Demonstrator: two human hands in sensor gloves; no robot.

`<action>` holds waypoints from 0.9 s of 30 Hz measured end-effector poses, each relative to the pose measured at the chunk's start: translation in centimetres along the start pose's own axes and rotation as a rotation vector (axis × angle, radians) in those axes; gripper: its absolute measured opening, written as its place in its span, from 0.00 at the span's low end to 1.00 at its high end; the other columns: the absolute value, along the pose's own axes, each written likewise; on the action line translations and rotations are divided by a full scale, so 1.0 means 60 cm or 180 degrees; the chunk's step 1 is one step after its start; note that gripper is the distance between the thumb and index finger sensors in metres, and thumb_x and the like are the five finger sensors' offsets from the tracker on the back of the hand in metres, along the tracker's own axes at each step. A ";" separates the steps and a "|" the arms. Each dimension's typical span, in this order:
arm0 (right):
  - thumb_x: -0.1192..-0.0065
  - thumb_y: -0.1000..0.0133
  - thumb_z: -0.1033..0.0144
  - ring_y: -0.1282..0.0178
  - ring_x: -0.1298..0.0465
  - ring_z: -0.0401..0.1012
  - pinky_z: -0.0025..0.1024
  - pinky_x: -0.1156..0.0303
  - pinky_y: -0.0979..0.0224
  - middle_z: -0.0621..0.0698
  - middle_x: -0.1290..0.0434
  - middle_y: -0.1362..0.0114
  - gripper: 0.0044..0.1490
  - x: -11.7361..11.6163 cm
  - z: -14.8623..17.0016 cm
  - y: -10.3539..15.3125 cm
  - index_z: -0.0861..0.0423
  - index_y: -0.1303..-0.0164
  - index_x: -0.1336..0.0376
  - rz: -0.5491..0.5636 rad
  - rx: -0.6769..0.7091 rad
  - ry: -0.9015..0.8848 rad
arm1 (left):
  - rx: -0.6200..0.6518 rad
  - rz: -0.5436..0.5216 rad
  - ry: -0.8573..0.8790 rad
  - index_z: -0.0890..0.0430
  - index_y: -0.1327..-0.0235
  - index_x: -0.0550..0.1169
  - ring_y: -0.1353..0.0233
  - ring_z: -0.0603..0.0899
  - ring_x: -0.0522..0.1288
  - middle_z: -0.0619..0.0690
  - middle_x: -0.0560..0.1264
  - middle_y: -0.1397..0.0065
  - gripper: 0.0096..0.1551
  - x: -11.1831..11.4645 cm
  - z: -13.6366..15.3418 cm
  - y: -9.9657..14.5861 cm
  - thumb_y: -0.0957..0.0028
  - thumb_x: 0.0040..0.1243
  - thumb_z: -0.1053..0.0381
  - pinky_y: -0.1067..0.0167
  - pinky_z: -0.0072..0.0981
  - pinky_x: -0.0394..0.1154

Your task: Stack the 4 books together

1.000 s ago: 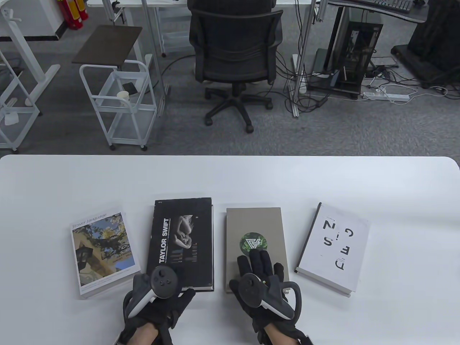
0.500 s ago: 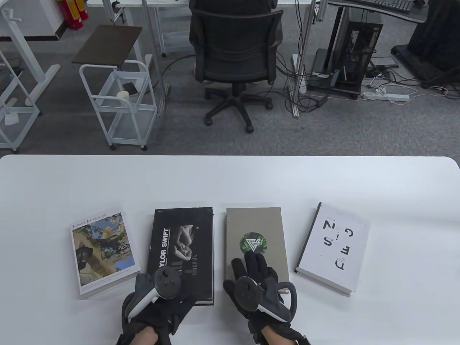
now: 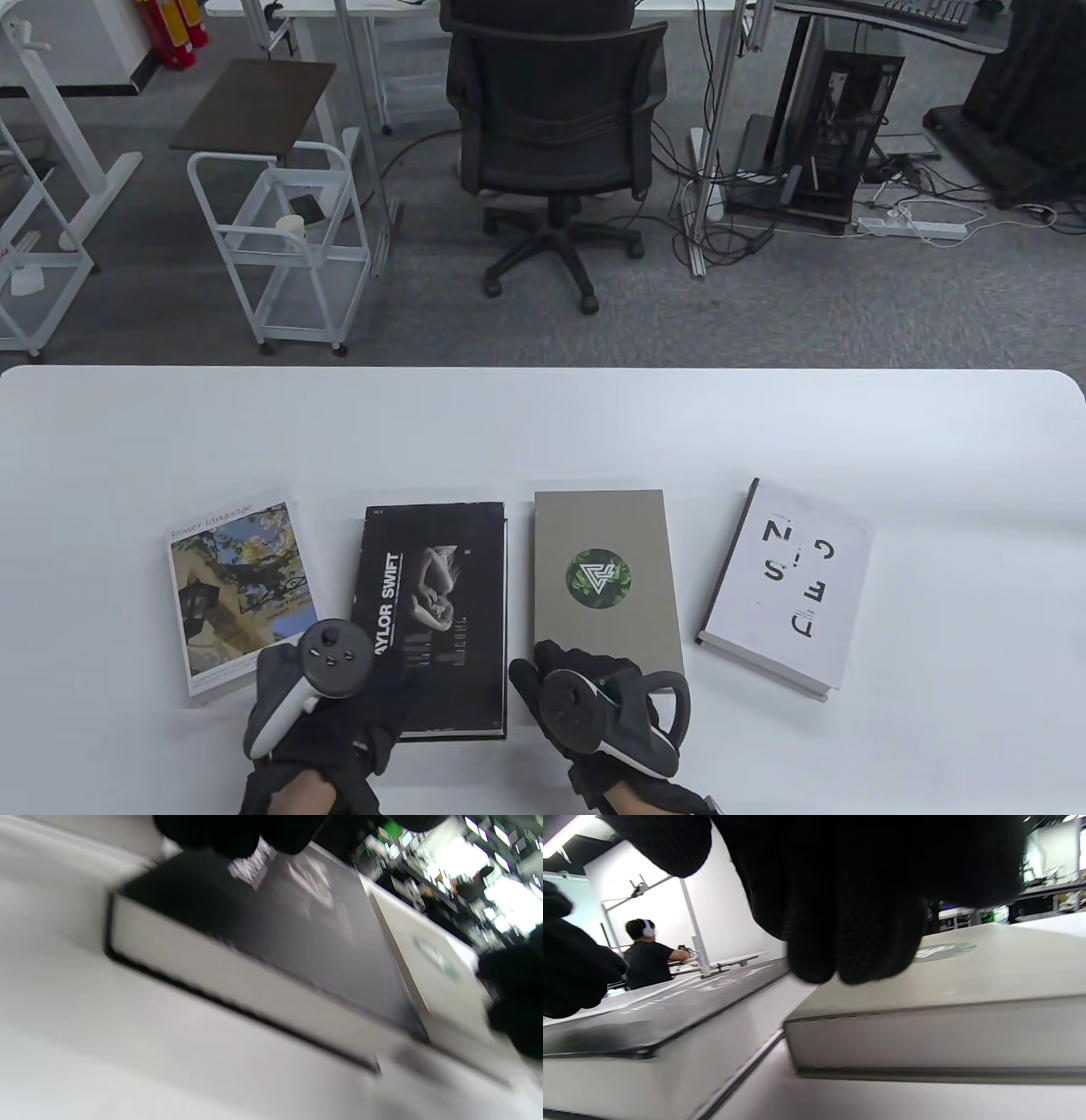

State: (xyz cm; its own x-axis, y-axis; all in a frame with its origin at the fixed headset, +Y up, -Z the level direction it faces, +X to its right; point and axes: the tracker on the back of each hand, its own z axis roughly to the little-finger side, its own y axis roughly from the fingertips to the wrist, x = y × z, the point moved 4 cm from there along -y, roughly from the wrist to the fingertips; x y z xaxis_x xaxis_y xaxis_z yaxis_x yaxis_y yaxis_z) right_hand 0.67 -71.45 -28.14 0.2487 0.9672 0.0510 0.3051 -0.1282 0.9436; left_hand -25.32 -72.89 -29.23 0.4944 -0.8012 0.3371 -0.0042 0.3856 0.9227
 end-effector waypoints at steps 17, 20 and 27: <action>0.55 0.32 0.37 0.75 0.15 0.41 0.26 0.19 0.72 0.47 0.12 0.65 0.45 -0.102 -0.036 -0.010 0.66 0.43 0.25 -0.1157 -0.0095 -0.0053 | -0.1004 0.0640 0.0368 0.67 0.39 0.78 0.52 0.67 0.84 0.62 0.85 0.48 0.46 0.023 0.115 -0.027 0.48 0.48 0.31 0.50 0.65 0.75; 0.55 0.32 0.37 0.74 0.14 0.41 0.26 0.19 0.72 0.47 0.12 0.64 0.46 -0.112 -0.041 -0.010 0.67 0.42 0.26 -0.1237 -0.0111 -0.0027 | -0.1064 0.0765 0.0339 0.68 0.39 0.78 0.52 0.67 0.84 0.62 0.85 0.48 0.47 0.037 0.118 -0.031 0.48 0.45 0.30 0.50 0.64 0.75; 0.56 0.32 0.37 0.77 0.15 0.39 0.23 0.20 0.74 0.48 0.13 0.61 0.47 -0.115 -0.055 -0.010 0.70 0.38 0.30 -0.1234 -0.0069 0.0045 | -0.1006 0.0919 0.0390 0.69 0.36 0.75 0.49 0.67 0.83 0.63 0.83 0.46 0.49 0.050 0.114 -0.036 0.48 0.44 0.30 0.48 0.65 0.73</action>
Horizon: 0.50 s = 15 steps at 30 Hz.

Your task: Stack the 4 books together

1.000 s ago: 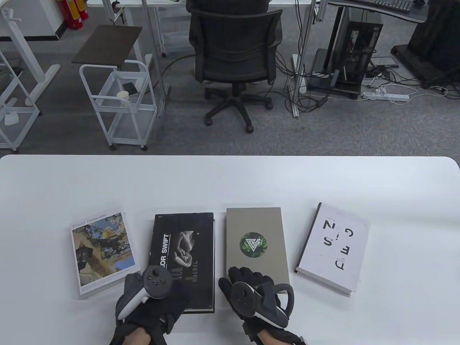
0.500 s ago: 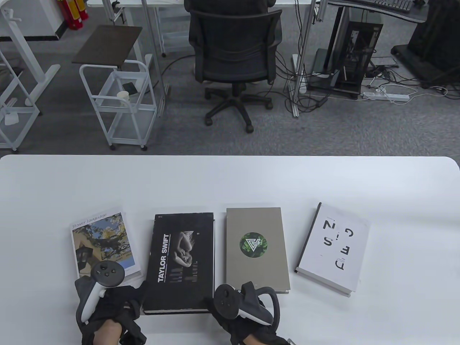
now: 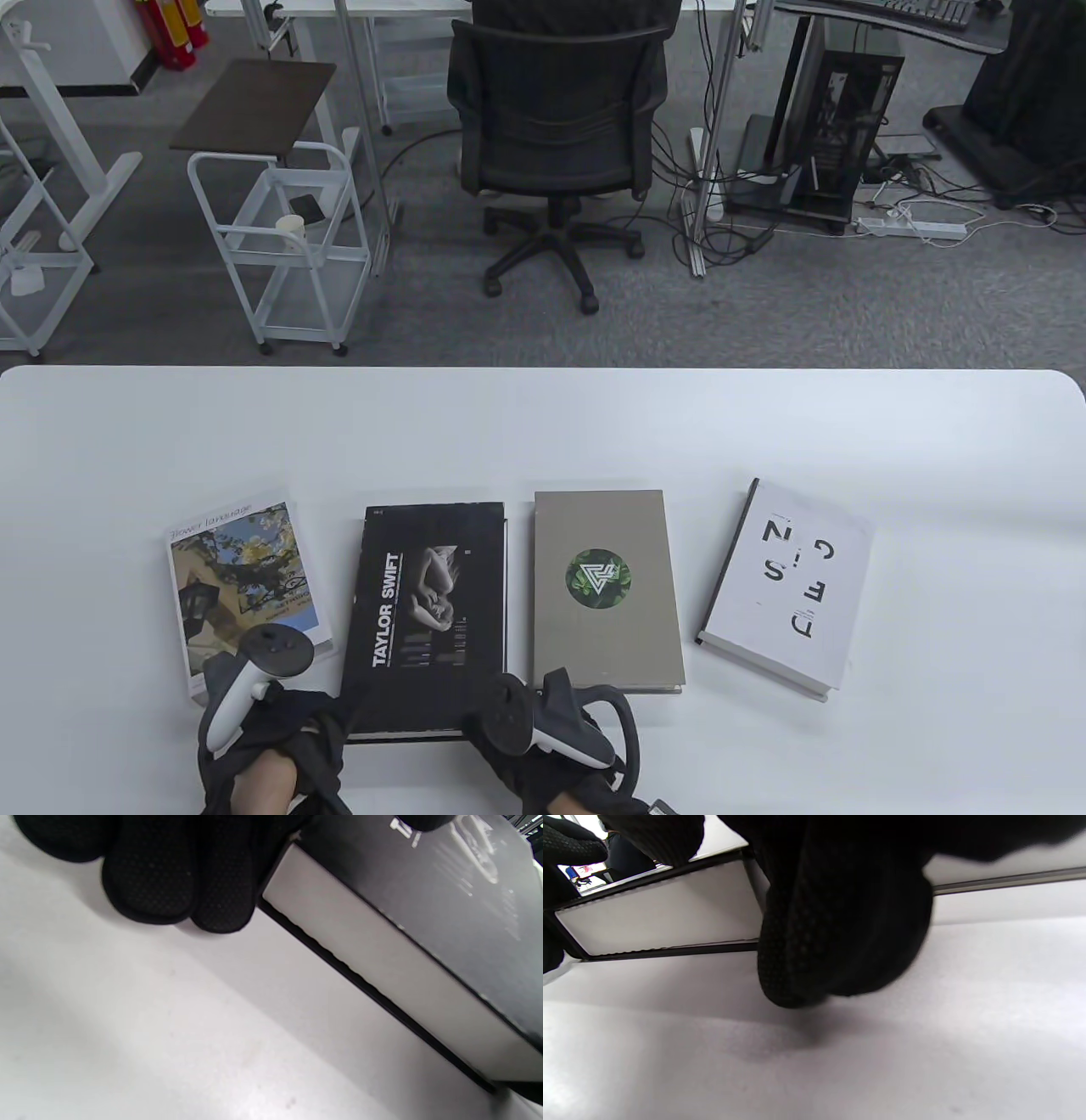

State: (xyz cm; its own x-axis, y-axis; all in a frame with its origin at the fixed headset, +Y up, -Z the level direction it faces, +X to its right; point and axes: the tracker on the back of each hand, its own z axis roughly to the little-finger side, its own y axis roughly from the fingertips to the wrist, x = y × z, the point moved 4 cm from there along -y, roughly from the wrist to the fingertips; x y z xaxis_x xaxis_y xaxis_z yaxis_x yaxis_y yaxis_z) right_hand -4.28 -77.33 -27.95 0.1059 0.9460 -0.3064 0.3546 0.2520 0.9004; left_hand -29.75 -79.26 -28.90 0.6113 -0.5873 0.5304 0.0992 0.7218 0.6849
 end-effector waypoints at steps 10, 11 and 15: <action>0.55 0.32 0.38 0.77 0.16 0.40 0.24 0.22 0.74 0.51 0.13 0.58 0.47 0.037 -0.029 0.027 0.71 0.37 0.31 0.0595 0.0219 0.0262 | -0.0049 0.0013 -0.0026 0.70 0.37 0.74 0.50 0.67 0.83 0.63 0.82 0.46 0.50 0.002 -0.002 0.000 0.48 0.42 0.29 0.49 0.65 0.73; 0.54 0.32 0.38 0.77 0.16 0.40 0.24 0.22 0.74 0.52 0.13 0.57 0.47 0.040 -0.033 0.031 0.71 0.36 0.31 0.0678 0.0227 0.0364 | -0.0048 0.0003 -0.0029 0.70 0.37 0.74 0.50 0.67 0.83 0.63 0.82 0.47 0.50 0.003 -0.002 0.000 0.49 0.42 0.29 0.49 0.66 0.73; 0.55 0.33 0.37 0.69 0.15 0.44 0.27 0.21 0.68 0.55 0.14 0.50 0.46 0.054 -0.055 0.049 0.68 0.32 0.33 0.1108 0.0273 0.0875 | -0.0033 0.0002 -0.0047 0.70 0.37 0.73 0.49 0.68 0.82 0.63 0.82 0.46 0.52 0.003 -0.003 0.000 0.50 0.41 0.27 0.48 0.66 0.73</action>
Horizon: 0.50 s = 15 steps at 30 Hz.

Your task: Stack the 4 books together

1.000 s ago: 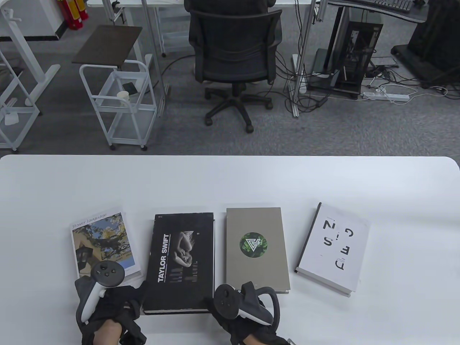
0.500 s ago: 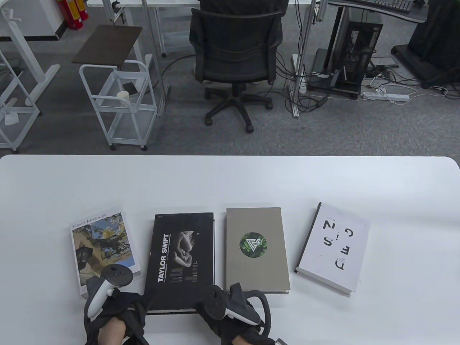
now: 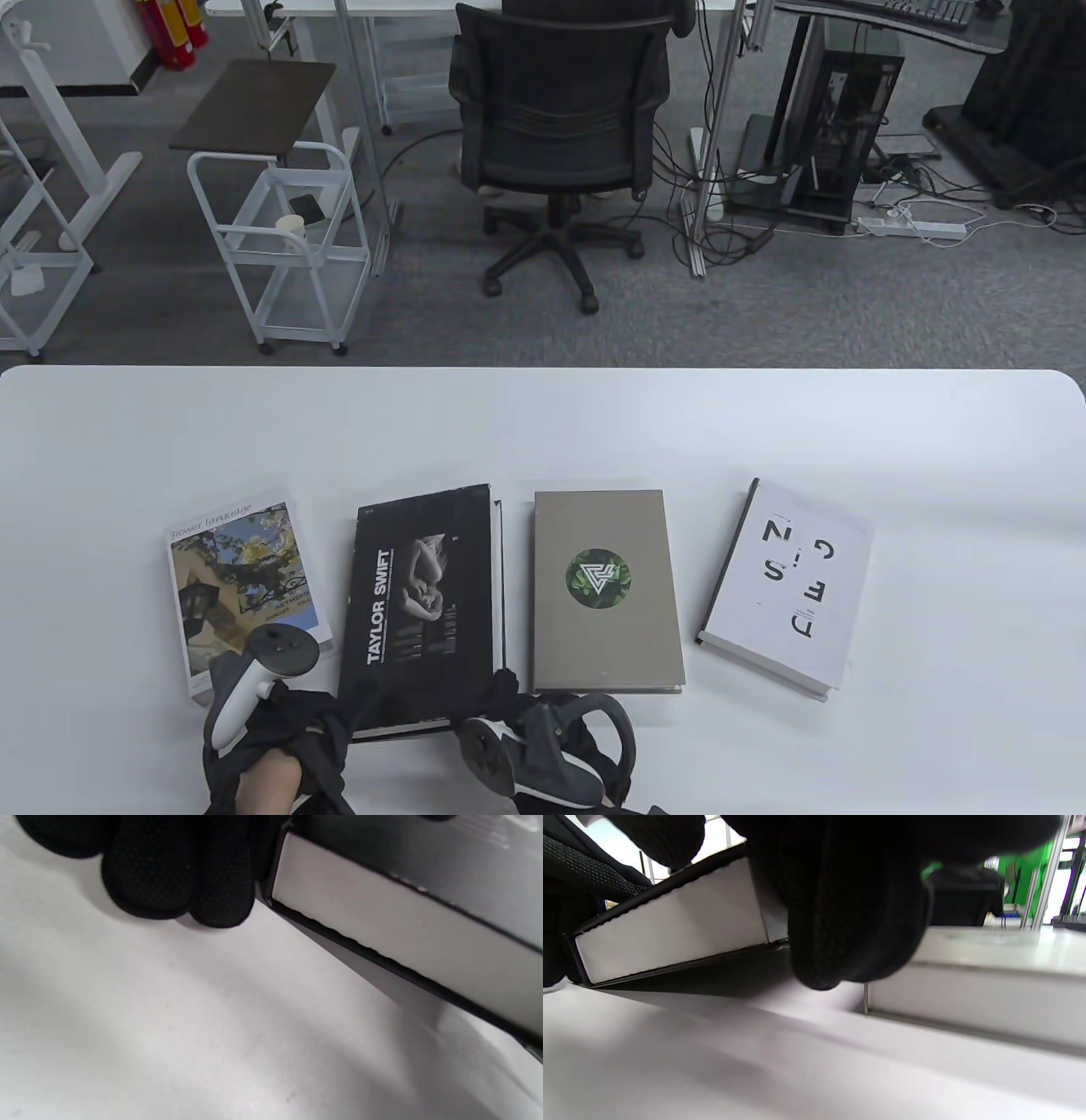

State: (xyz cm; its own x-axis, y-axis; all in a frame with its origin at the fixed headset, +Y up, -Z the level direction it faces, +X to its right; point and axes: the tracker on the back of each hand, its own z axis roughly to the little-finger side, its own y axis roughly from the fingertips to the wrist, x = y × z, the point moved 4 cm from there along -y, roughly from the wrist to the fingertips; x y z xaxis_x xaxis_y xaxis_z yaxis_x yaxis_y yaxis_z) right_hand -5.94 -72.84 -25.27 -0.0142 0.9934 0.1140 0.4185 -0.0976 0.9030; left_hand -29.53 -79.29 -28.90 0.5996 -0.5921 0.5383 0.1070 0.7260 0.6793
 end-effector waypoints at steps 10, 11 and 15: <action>0.61 0.31 0.41 0.54 0.16 0.50 0.35 0.19 0.55 0.64 0.21 0.37 0.43 -0.002 0.028 0.003 0.64 0.20 0.46 0.0098 -0.0306 -0.0936 | 0.0021 -0.0004 -0.0039 0.71 0.37 0.73 0.48 0.68 0.82 0.63 0.82 0.45 0.54 0.002 -0.002 0.001 0.52 0.40 0.26 0.47 0.66 0.72; 0.61 0.31 0.42 0.52 0.16 0.51 0.36 0.19 0.53 0.66 0.23 0.34 0.43 -0.003 0.032 0.002 0.63 0.18 0.48 0.0073 -0.0330 -0.1045 | 0.0032 -0.0004 -0.0038 0.71 0.37 0.73 0.48 0.68 0.82 0.63 0.82 0.45 0.54 0.002 -0.003 0.001 0.52 0.40 0.26 0.47 0.66 0.72; 0.63 0.30 0.41 0.47 0.18 0.52 0.37 0.20 0.49 0.67 0.27 0.30 0.41 -0.002 0.039 0.002 0.58 0.15 0.52 0.0069 -0.0395 -0.1344 | 0.0039 -0.0007 -0.0056 0.71 0.38 0.73 0.48 0.68 0.82 0.63 0.82 0.45 0.54 0.003 -0.006 0.002 0.51 0.39 0.26 0.47 0.66 0.72</action>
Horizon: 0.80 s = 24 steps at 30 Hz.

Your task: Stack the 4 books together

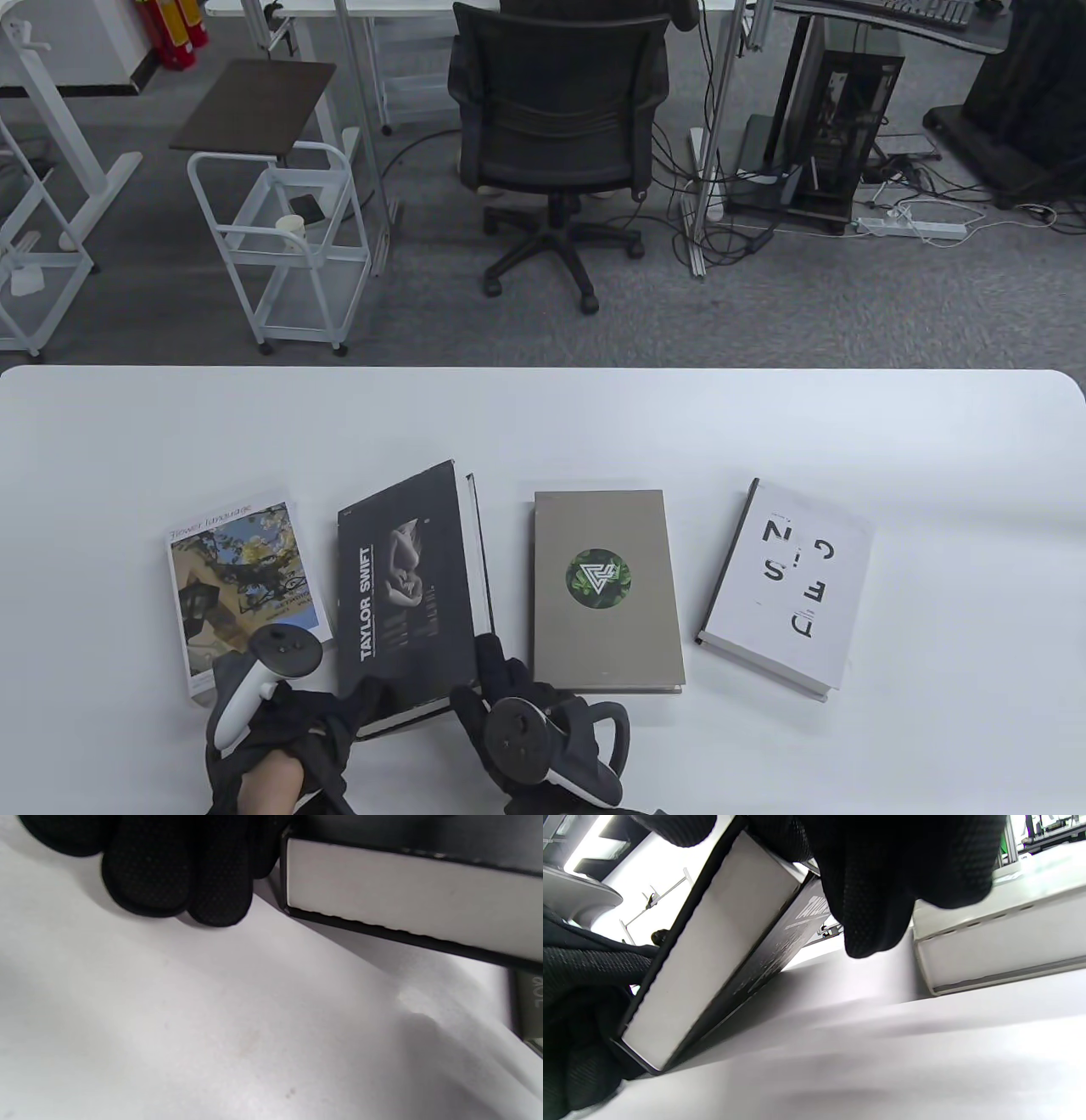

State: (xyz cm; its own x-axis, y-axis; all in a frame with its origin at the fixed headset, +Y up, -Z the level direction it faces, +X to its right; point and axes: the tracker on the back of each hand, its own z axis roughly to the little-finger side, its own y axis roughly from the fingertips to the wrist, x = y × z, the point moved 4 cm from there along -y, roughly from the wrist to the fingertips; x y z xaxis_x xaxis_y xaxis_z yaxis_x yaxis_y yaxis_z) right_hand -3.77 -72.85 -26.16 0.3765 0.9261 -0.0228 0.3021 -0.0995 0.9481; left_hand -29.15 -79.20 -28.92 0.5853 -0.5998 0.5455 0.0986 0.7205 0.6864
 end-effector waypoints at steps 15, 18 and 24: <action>0.61 0.29 0.39 0.38 0.24 0.54 0.44 0.24 0.38 0.66 0.35 0.25 0.50 -0.007 0.030 -0.014 0.65 0.12 0.61 -0.0268 -0.0300 -0.0654 | -0.0023 -0.0053 -0.0088 0.71 0.38 0.73 0.48 0.68 0.82 0.63 0.82 0.45 0.52 0.003 -0.007 0.003 0.51 0.41 0.27 0.46 0.66 0.72; 0.61 0.29 0.39 0.39 0.24 0.54 0.44 0.24 0.38 0.66 0.37 0.26 0.50 -0.010 0.032 -0.017 0.65 0.12 0.61 -0.0363 -0.0329 -0.0781 | -0.0017 -0.0044 -0.0067 0.71 0.38 0.73 0.48 0.68 0.82 0.63 0.82 0.45 0.52 0.003 -0.006 0.003 0.51 0.41 0.27 0.46 0.66 0.72; 0.56 0.27 0.43 0.37 0.25 0.56 0.46 0.25 0.35 0.70 0.40 0.25 0.45 -0.017 0.047 -0.022 0.62 0.12 0.57 -0.0576 -0.0424 -0.1403 | -0.0010 -0.0059 -0.0051 0.70 0.38 0.74 0.48 0.68 0.82 0.62 0.82 0.45 0.52 0.002 -0.006 0.003 0.51 0.42 0.27 0.47 0.66 0.73</action>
State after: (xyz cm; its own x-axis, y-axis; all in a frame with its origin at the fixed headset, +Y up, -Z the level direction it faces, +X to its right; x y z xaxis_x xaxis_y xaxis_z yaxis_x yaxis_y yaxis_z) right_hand -2.10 -74.71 -28.26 0.6716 0.6793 -0.2956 0.2932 0.1227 0.9481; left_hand -28.79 -79.01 -28.89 0.5704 -0.6185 0.5405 0.1118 0.7103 0.6949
